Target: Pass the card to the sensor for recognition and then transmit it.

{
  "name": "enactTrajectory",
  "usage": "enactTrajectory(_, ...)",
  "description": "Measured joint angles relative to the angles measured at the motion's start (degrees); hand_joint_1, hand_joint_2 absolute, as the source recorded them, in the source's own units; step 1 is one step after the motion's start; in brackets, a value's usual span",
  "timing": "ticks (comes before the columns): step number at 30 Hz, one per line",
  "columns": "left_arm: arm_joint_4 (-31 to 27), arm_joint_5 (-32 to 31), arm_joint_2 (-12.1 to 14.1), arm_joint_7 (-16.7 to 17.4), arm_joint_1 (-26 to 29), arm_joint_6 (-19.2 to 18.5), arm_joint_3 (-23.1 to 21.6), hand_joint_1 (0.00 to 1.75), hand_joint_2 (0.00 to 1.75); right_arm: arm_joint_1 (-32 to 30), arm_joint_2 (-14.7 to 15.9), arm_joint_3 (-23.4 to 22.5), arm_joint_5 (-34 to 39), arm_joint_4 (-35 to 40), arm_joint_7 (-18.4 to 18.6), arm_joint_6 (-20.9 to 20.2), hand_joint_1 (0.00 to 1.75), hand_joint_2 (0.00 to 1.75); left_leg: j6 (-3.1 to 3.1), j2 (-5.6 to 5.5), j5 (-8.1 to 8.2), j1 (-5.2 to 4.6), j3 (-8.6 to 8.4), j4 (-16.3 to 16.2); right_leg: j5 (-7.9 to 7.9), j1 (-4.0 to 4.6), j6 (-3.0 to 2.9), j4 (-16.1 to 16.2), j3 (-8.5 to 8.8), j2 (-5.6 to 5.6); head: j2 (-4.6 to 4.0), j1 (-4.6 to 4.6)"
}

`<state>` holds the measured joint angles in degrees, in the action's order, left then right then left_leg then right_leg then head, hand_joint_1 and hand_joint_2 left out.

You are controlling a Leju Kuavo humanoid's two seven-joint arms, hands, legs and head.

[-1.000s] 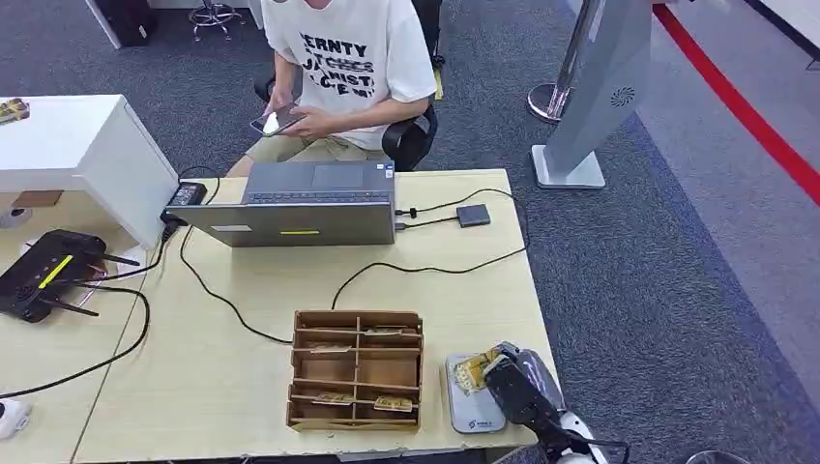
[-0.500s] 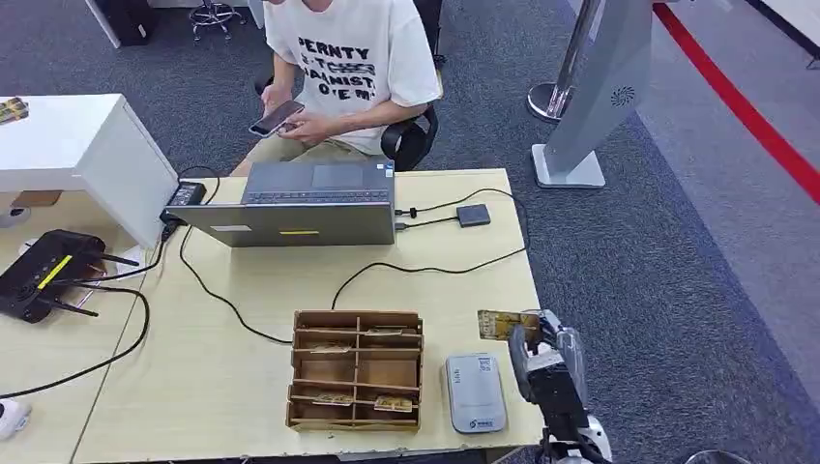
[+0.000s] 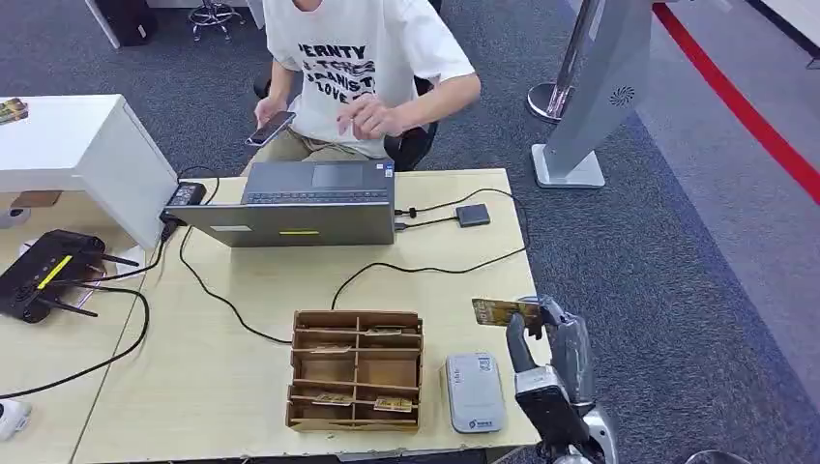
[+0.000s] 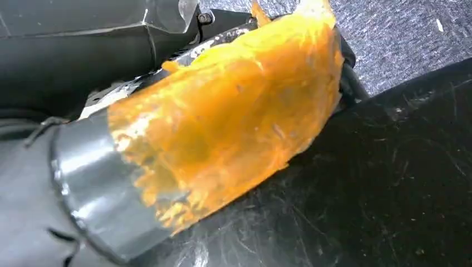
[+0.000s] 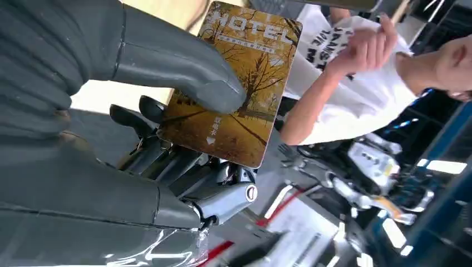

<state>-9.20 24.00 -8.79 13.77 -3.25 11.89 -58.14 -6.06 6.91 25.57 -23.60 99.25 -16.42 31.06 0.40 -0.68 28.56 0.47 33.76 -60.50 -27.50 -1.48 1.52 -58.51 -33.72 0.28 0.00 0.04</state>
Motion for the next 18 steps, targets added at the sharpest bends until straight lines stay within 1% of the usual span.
enactTrajectory(3, 0.00, -0.55, 0.07, 0.00, -0.01, -0.26, -0.13, 0.00, 0.00, 2.35, 0.02, 0.72, -4.80, 0.11, 1.19, -0.09, 1.75, 1.75, 0.00, 0.01, 0.00, 0.00, 0.00, 0.00, 0.01, 0.00, 0.00, -0.01, 0.00, 0.01, 0.00, 0.00)
enactTrajectory(7, 0.00, -1.51, 0.17, 0.00, -0.05, -0.70, -0.68, 0.00, 0.00, 6.82, 0.15, 1.42, -11.12, -0.11, 3.79, -0.70, 1.75, 1.75, 0.00, 0.00, -0.01, 0.00, -0.01, 0.00, 0.02, 0.00, 0.00, -0.01, 0.01, 0.01, 0.00, 0.00)
enactTrajectory(12, 0.02, -2.39, 0.48, 0.00, -0.15, -1.20, -1.86, 0.00, 0.00, 11.59, 0.37, 1.93, -16.50, -1.40, 6.69, -1.18, 1.75, 1.75, -0.01, 0.00, -0.02, 0.00, 0.01, 0.00, 0.02, -0.01, 0.00, -0.05, 0.00, 0.02, 0.00, 0.00)
enactTrajectory(18, 0.02, -3.78, 0.87, 0.00, -0.61, -2.49, -3.50, 0.00, 0.00, 19.22, 0.37, 2.62, -28.58, -5.23, 10.87, -1.05, 1.75, 1.75, -0.01, -0.02, -0.04, 0.00, -0.02, 0.00, 0.04, -0.01, -0.02, -0.04, 0.01, 0.00, 0.00, 0.00)
